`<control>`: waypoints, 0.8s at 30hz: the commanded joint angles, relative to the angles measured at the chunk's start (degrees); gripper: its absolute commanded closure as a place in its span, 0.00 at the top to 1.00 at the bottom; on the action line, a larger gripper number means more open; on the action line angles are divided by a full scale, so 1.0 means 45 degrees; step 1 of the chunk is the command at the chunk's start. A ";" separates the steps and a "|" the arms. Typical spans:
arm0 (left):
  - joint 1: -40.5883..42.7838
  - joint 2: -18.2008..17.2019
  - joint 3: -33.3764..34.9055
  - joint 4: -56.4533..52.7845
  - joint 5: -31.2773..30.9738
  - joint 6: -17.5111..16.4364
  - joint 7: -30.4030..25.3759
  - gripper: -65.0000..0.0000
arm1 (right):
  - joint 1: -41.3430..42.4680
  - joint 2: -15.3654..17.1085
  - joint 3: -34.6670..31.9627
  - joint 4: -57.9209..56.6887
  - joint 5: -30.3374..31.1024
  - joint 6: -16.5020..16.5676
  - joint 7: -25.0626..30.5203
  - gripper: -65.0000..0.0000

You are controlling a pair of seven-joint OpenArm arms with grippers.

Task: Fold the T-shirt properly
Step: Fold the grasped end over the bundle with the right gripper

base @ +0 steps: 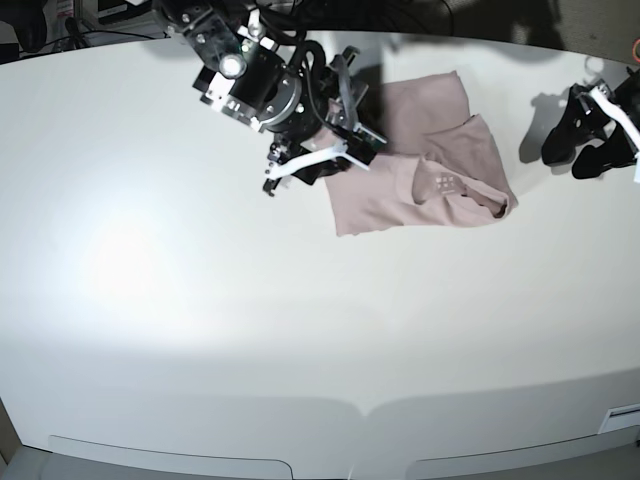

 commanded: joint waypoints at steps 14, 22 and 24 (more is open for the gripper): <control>0.0039 -0.0219 -0.0097 0.0223 -0.0175 -0.0119 -0.0282 0.59 | 0.0068 -0.0287 -0.0005 0.0136 0.0049 -0.1161 0.1583 0.00; 0.0039 -0.0219 -0.0097 0.0228 0.0053 -0.0119 -0.0282 0.59 | 0.0010 -0.1943 -0.0005 0.0092 0.3842 -0.0855 0.1467 0.00; 0.0039 -0.0219 -0.0097 0.0223 0.0049 -0.0119 -0.0287 0.59 | 0.0005 -0.2278 -0.0010 -0.0102 0.4464 -0.0821 0.1243 0.00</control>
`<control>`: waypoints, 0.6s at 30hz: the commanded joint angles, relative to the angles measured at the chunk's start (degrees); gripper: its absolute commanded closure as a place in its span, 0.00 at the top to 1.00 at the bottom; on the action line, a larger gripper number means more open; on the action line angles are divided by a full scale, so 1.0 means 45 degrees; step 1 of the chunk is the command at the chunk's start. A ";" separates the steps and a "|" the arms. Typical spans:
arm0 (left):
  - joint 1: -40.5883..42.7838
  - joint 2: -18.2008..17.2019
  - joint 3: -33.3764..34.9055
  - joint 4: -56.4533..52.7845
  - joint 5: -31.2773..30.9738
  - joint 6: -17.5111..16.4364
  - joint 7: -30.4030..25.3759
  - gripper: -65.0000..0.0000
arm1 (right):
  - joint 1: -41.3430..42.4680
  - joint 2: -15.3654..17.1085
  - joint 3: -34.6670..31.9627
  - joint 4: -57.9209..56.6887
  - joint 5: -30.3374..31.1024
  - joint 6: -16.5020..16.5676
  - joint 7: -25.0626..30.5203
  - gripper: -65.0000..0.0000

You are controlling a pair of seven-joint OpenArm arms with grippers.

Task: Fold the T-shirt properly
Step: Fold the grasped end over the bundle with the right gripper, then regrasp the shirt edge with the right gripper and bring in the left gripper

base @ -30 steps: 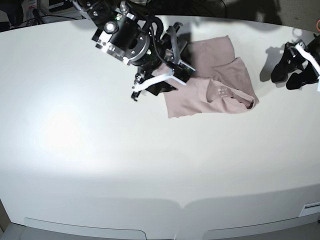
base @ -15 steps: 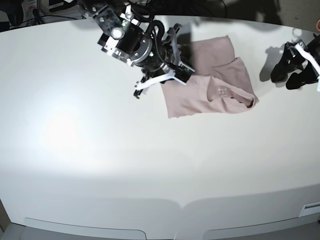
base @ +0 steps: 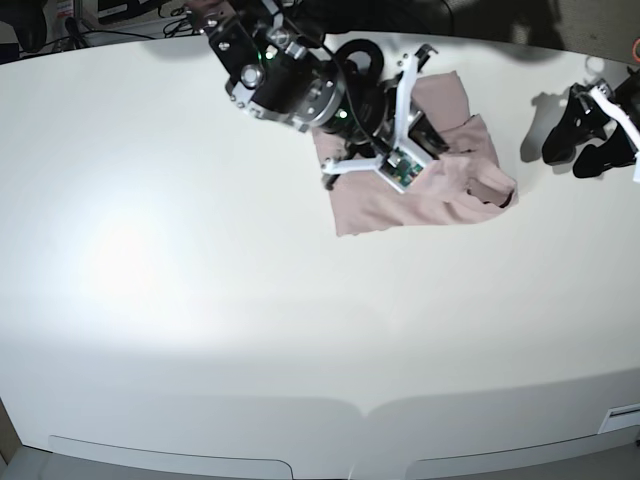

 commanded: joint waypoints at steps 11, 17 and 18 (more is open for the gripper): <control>0.0029 -0.0219 -0.0097 0.0228 -0.0243 -0.0119 -0.0291 0.59 | 0.0083 -0.1744 -0.0928 -0.3575 0.1763 0.1001 0.0126 0.00; 0.0024 -0.0219 -0.0097 0.0228 -0.0243 -0.0119 -0.0301 0.59 | 0.0117 -0.2259 -0.0933 -0.4148 0.1933 0.1171 0.0155 0.15; 0.0029 -0.0223 -0.0097 0.0228 -0.0238 -0.0119 -0.0335 0.59 | 0.0117 -0.2259 -0.0928 -0.4148 0.2249 0.1428 0.0121 0.24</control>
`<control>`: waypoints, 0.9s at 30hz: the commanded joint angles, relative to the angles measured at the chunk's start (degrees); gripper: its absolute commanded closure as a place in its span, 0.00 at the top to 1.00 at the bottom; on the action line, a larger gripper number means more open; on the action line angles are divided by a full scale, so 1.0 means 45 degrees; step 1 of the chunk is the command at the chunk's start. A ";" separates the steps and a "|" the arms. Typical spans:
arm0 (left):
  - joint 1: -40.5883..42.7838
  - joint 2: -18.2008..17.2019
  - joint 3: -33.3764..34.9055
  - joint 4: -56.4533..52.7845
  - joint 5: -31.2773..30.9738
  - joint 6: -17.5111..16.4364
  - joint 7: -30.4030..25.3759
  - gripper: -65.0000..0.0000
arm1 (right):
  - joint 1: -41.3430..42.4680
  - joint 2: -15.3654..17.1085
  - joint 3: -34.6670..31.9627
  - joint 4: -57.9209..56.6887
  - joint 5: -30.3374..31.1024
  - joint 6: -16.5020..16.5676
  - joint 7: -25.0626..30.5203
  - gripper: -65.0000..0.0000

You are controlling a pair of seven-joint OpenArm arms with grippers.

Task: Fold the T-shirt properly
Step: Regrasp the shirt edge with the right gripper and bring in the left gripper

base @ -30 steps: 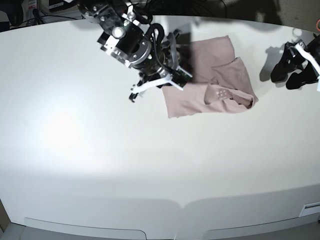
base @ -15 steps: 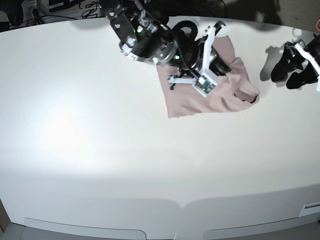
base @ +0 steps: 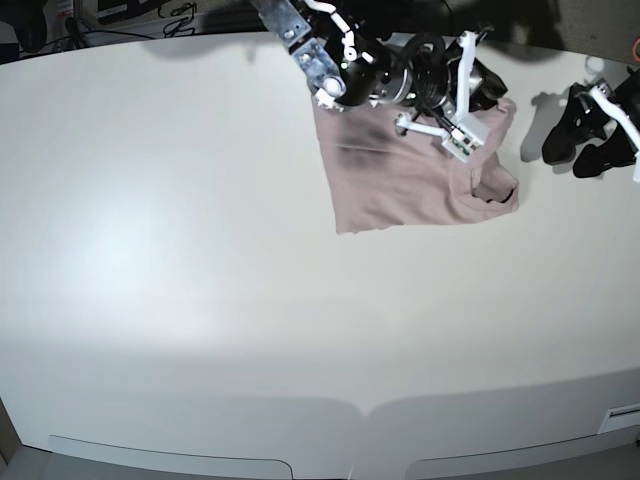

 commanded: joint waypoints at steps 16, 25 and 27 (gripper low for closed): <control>0.0039 -0.0219 -0.0097 0.0228 -0.0189 -0.0119 -0.0661 0.59 | 0.1404 -0.0248 0.0763 0.2885 0.5921 0.1130 -0.3458 0.42; 0.0695 0.0180 -0.0097 0.0243 -0.2909 -0.0119 -0.0646 0.16 | 0.1520 0.0447 0.4299 0.3900 0.1705 0.1130 -0.1632 0.05; 0.0782 0.0646 -0.0087 0.0243 -0.3279 -0.0119 -0.0393 0.00 | 0.1545 0.0782 0.4915 0.3823 0.1350 0.1130 -0.1268 0.00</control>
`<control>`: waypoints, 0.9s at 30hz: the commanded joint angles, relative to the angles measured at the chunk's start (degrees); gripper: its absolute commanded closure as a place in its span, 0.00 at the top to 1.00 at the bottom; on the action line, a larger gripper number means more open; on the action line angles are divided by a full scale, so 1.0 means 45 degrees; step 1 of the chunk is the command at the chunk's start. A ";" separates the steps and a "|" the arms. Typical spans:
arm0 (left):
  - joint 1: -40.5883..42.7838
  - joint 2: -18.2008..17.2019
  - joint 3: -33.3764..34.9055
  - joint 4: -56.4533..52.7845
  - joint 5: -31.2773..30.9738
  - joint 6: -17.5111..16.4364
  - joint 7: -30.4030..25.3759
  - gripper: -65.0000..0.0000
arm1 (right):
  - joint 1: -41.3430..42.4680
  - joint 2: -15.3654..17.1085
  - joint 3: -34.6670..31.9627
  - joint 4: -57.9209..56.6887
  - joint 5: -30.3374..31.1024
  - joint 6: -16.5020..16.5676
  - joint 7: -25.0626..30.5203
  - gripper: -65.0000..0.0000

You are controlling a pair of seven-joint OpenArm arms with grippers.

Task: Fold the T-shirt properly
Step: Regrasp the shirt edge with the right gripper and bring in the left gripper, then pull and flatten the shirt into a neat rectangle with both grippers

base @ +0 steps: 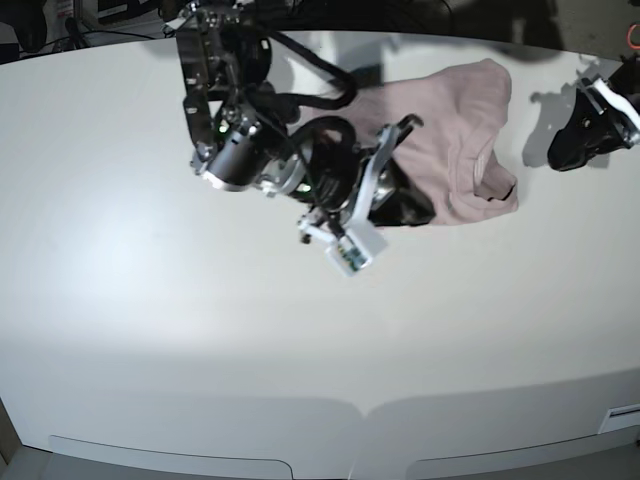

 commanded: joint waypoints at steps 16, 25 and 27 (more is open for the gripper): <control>0.0189 0.2924 0.3449 0.0204 0.2744 -0.0124 0.0340 0.00 | 0.2739 0.0131 0.0262 -0.5202 -0.0724 0.0100 0.1054 0.00; 0.0209 0.3390 0.3512 -0.2123 0.7771 -0.0124 -0.3293 0.00 | 0.2778 0.0612 0.0267 -0.7096 -0.1700 0.0100 0.1413 0.00; -0.0068 0.3313 0.3502 -0.2851 0.8374 -0.0124 -0.3866 0.00 | 0.2730 0.0908 0.0267 -0.7242 -0.2409 0.0100 0.1977 0.00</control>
